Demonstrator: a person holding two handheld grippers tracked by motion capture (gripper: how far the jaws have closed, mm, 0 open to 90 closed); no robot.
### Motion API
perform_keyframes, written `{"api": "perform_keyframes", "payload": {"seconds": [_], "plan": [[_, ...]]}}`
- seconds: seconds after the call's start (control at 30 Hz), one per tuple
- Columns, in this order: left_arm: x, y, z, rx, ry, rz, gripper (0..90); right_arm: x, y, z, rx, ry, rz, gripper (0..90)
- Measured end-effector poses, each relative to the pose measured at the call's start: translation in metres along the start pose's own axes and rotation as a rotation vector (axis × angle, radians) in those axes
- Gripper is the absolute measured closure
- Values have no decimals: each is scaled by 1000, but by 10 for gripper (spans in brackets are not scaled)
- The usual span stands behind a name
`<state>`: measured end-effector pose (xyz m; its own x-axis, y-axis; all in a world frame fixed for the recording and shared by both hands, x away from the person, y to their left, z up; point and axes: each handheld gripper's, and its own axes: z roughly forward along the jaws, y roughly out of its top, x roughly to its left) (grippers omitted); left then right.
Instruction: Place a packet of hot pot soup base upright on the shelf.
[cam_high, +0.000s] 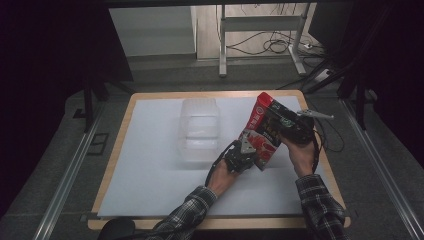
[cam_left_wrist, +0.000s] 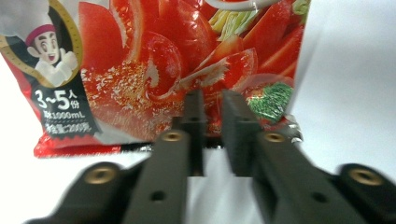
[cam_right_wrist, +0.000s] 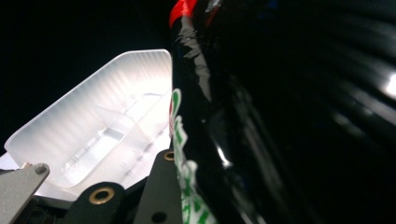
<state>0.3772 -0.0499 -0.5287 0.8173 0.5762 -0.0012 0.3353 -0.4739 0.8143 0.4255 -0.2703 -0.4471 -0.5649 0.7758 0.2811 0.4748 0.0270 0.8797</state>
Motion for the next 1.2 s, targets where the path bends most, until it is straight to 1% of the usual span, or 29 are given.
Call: {"api": "perform_keyframes", "payload": {"seconds": [0.03, 0.07, 0.13, 0.2, 0.3, 0.33, 0.37, 0.4, 0.43, 0.47, 0.5, 0.53, 0.6, 0.63, 0.7, 0.83, 0.87, 0.9, 0.93, 0.97, 1.0, 1.03, 1.07, 1.1, 1.2], "plan": [[0, 0, 0, 0, 0, 0, 691, 0, 0, 0, 0, 0, 0, 769], [-2, 1, -3, -12, -5, 2, 691, 2, 1, -1, -1, 0, -13, 771], [-6, 3, -9, -35, -11, 16, 645, 8, 5, -2, 6, -1, -41, 775], [-11, 5, -15, -46, -19, 36, 599, 11, 7, -3, 10, 1, -49, 776], [-16, 6, -22, -50, -15, 68, 526, 14, 10, -6, 12, -1, -54, 776], [-18, 6, -25, -57, -13, 82, 470, 15, 11, -8, 16, 0, -64, 776], [-18, 6, -27, -54, -10, 100, 470, 15, 11, -8, 16, 0, -64, 776], [-19, 3, -32, -62, -18, 105, 431, 15, 12, -9, 17, -7, -67, 776], [-19, 3, -32, -62, -18, 105, 412, 15, 12, -9, 17, -7, -67, 776], [-19, 2, -34, -62, -26, 97, 389, 16, 13, -12, 16, -8, -68, 776], [-19, 1, -35, -59, -31, 98, 389, 16, 13, -12, 16, -8, -68, 776], [-20, 0, -36, -58, -41, 95, 370, 16, 13, -13, 14, -8, -66, 776], [-21, -1, -41, -51, -44, 115, 333, 16, 15, -15, 12, -9, -60, 776], [-22, -4, -45, -49, -49, 123, 305, 17, 16, -16, 19, -16, -57, 776], [-23, -4, -48, -49, -54, 125, 290, 18, 16, -17, 21, -17, -59, 775], [-24, -10, -63, -49, -73, 120, 227, 20, 19, -20, 23, -22, -73, 774], [-25, -11, -67, -52, -79, 108, 219, 21, 19, -21, 24, -22, -72, 774], [-25, -16, -74, -66, -92, 91, 208, 21, 20, -23, 23, -16, -73, 773], [-25, -16, -74, -66, -92, 91, 202, 21, 20, -23, 23, -16, -73, 773], [-25, -19, -79, -74, -97, 77, 202, 22, 21, -24, 20, -15, -71, 772], [-25, -22, -84, -76, -97, 72, 183, 23, 23, -26, 14, -15, -63, 772], [-26, -24, -87, -79, -97, 69, 183, 23, 23, -26, 14, -15, -63, 772], [-26, -30, -94, -85, -100, 51, 159, 25, 25, -28, 11, -11, -65, 772], [-26, -30, -94, -85, -100, 51, 145, 26, 26, -28, 10, -9, -64, 771], [-25, -40, -106, -91, -104, 12, 125, 28, 28, -29, 9, -3, -68, 771]]}}
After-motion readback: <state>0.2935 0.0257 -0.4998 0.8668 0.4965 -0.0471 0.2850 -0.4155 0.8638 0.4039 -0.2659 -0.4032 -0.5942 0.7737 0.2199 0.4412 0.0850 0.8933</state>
